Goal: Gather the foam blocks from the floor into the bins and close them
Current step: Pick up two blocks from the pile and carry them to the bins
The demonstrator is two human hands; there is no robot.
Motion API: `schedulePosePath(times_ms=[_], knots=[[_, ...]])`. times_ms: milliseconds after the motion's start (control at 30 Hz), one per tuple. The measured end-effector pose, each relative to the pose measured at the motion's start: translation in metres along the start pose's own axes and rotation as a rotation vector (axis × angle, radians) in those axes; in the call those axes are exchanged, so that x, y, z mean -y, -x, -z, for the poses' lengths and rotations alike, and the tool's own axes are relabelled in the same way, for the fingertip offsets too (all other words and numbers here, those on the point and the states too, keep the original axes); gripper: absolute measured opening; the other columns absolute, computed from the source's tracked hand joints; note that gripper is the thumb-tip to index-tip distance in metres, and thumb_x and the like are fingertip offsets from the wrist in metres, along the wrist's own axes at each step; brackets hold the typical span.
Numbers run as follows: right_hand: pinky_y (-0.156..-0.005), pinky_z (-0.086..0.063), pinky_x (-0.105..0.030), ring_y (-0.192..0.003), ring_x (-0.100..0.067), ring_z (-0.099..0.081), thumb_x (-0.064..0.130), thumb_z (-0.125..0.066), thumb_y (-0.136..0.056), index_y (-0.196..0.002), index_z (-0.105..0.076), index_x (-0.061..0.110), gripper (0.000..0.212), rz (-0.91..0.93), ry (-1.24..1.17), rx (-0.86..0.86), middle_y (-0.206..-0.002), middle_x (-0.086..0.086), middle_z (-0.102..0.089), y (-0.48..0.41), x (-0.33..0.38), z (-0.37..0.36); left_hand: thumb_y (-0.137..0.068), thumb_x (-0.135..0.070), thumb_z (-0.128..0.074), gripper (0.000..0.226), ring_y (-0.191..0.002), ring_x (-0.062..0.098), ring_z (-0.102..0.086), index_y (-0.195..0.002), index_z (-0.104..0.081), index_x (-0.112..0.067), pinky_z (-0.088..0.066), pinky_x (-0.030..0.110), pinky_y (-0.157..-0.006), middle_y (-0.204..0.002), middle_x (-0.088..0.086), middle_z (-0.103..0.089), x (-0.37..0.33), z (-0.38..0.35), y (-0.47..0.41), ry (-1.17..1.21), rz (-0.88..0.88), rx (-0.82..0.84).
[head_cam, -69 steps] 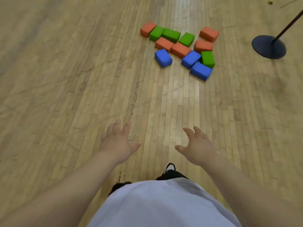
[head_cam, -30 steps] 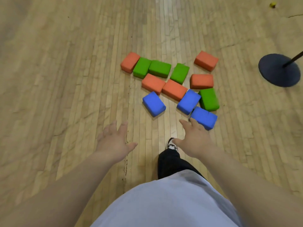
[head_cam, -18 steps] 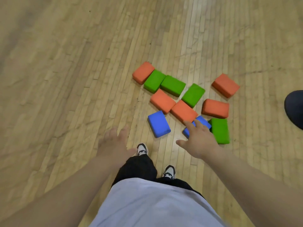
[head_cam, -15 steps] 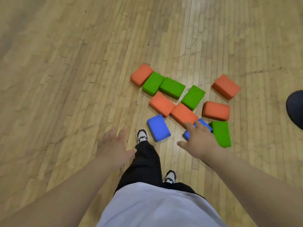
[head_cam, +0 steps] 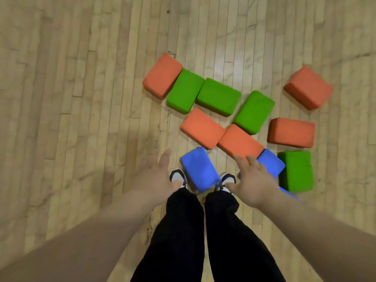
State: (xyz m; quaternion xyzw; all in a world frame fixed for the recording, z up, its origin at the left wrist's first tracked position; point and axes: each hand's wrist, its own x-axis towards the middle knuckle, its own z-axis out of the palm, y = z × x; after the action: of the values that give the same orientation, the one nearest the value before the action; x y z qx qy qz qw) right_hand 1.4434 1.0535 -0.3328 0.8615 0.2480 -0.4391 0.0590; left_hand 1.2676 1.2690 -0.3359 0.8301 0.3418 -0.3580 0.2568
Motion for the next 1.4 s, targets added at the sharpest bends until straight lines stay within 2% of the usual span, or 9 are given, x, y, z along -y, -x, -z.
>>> schedulePosePath(times_ms=[233, 367, 533, 633, 800, 933, 1000, 1167, 1400], knots=[[-0.109, -0.041, -0.049, -0.137, -0.036, -0.041, 0.054, -0.069, -0.087, -0.160, 0.008, 0.044, 0.107, 0.102, 0.041, 0.174, -0.157, -0.012, -0.029, -0.239, -0.024, -0.147, -0.081, -0.064, -0.071, 0.110, -0.152, 0.033, -0.024, -0.161, 0.003, -0.043, -0.034, 0.051, -0.117, -0.166, 0.011, -0.017, 0.033, -0.165, -0.225, 0.172, 0.104, 0.057], [-0.090, -0.039, -0.035, -0.121, -0.036, -0.053, 0.048, -0.073, -0.088, -0.162, 0.003, 0.041, 0.107, 0.148, -0.008, 0.239, -0.144, -0.014, -0.041, -0.320, -0.033, -0.230, -0.083, -0.051, -0.080, 0.116, -0.149, 0.029, -0.031, -0.164, 0.002, -0.034, -0.036, 0.033, -0.107, -0.167, 0.011, -0.021, 0.046, -0.257, -0.306, 0.431, 0.225, 0.104], [-0.075, -0.027, -0.022, -0.104, -0.025, -0.055, 0.028, -0.072, -0.092, -0.163, 0.007, 0.032, 0.107, 0.208, -0.155, 0.228, -0.140, -0.010, -0.055, -0.346, -0.046, -0.274, -0.080, -0.031, -0.086, 0.099, -0.112, 0.012, -0.060, -0.157, -0.026, -0.025, -0.046, 0.019, -0.082, -0.125, -0.015, -0.055, 0.043, -0.317, -0.327, 0.831, 0.294, 0.047], [-0.075, -0.029, -0.021, -0.105, -0.018, -0.055, 0.026, -0.073, -0.091, -0.164, 0.002, 0.036, 0.104, 0.215, -0.192, 0.184, -0.146, -0.002, -0.054, -0.332, -0.043, -0.256, -0.072, -0.029, -0.089, 0.081, -0.104, 0.005, -0.066, -0.139, -0.042, -0.029, -0.057, 0.035, -0.093, -0.116, -0.017, -0.063, 0.037, -0.311, -0.308, 0.974, 0.291, 0.001], [-0.097, -0.044, -0.027, -0.124, -0.014, -0.058, 0.037, -0.077, -0.088, -0.162, -0.007, 0.044, 0.103, 0.287, -0.256, 0.182, -0.154, 0.009, -0.047, -0.320, -0.030, -0.207, -0.069, -0.050, -0.083, 0.110, -0.123, 0.008, -0.061, -0.157, -0.018, -0.048, -0.054, 0.040, -0.102, -0.143, -0.010, -0.054, 0.040, -0.242, -0.283, 1.050, 0.216, -0.044], [-0.113, -0.035, -0.040, -0.137, -0.032, -0.043, 0.039, -0.080, -0.084, -0.162, -0.024, 0.029, 0.096, 0.296, -0.117, -0.094, -0.148, -0.011, -0.042, -0.361, -0.015, -0.159, -0.087, -0.047, -0.073, 0.094, -0.093, -0.004, -0.053, -0.153, -0.009, -0.062, -0.040, 0.015, -0.071, -0.135, -0.009, -0.031, 0.036, -0.187, -0.283, 0.697, 0.195, -0.124], [-0.118, -0.031, -0.047, -0.144, -0.040, -0.033, 0.044, -0.082, -0.079, -0.161, -0.020, 0.025, 0.105, 0.219, -0.072, -0.199, -0.156, -0.017, -0.032, -0.392, -0.005, -0.137, -0.092, -0.045, -0.069, 0.092, -0.084, -0.001, -0.048, -0.156, -0.005, -0.058, -0.035, 0.019, -0.066, -0.130, -0.003, -0.025, 0.035, -0.178, -0.294, 0.550, 0.168, -0.155], [-0.114, -0.038, -0.052, -0.142, -0.042, -0.036, 0.057, -0.089, -0.062, -0.161, -0.007, 0.021, 0.134, 0.031, 0.061, -0.095, -0.156, -0.020, -0.033, -0.455, -0.002, -0.134, -0.096, -0.053, -0.061, 0.091, -0.121, 0.034, -0.053, -0.159, 0.005, -0.051, -0.044, 0.040, -0.098, -0.151, 0.016, -0.030, 0.032, -0.188, -0.349, 0.363, 0.189, 0.007], [-0.104, -0.047, -0.044, -0.123, -0.040, -0.055, 0.045, -0.094, -0.065, -0.161, -0.010, 0.043, 0.127, 0.100, -0.095, -0.079, -0.147, -0.016, -0.037, -0.438, -0.008, -0.133, -0.092, -0.049, -0.068, 0.092, -0.142, 0.028, -0.042, -0.162, -0.008, -0.044, -0.035, 0.035, -0.110, -0.164, 0.008, -0.028, 0.054, -0.218, -0.351, 0.642, 0.276, -0.135]])
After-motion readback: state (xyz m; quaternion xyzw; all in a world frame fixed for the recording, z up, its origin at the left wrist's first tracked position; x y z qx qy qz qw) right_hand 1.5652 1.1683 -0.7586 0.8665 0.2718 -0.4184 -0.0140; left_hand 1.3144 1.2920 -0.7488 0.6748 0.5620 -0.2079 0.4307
